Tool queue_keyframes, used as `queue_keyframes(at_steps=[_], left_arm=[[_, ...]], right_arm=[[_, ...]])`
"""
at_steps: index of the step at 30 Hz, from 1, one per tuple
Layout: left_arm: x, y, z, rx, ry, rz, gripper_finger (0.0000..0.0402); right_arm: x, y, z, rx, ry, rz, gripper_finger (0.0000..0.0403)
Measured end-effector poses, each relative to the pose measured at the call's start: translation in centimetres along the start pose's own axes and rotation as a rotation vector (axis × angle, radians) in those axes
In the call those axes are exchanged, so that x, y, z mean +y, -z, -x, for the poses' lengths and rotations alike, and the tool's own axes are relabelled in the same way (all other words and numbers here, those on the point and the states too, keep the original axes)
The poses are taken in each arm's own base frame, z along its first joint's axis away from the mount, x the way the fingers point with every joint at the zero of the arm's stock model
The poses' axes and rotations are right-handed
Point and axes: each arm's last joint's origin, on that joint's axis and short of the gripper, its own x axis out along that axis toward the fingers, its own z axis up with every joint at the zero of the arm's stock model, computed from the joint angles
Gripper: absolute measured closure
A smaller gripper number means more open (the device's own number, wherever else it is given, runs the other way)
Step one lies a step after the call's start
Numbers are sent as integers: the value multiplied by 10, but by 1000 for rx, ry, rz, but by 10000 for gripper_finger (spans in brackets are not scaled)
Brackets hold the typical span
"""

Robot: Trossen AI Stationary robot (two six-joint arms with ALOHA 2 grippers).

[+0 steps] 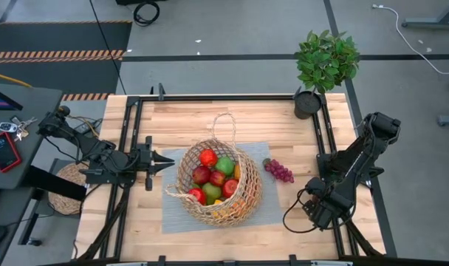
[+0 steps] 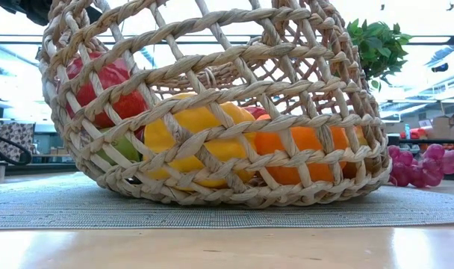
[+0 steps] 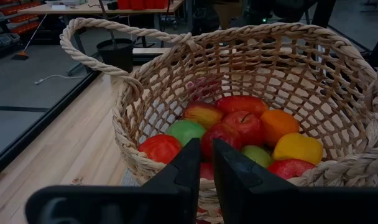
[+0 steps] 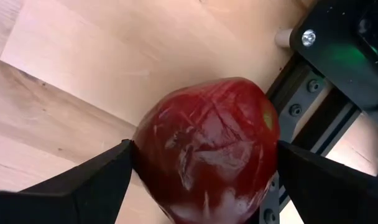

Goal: Build produce basket
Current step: Put the red apple into the basket

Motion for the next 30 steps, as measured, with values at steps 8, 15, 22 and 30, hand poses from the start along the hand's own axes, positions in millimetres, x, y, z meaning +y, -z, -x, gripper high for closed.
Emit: queue_keyframes(at_steps=[8, 15, 22, 30], left_arm=[[0, 0, 0, 0, 0, 0, 353], [0, 0, 0, 0, 0, 0, 353], [0, 0, 0, 0, 1, 0, 353], [0, 0, 0, 0, 1, 0, 353]], right_arm=[[1, 1, 2, -2, -5, 17, 34], [3, 0, 8, -58, -30, 41, 54], [10, -1, 36, -241, -126, 57, 56], [22, -6, 84, -586, -346, 110, 56]])
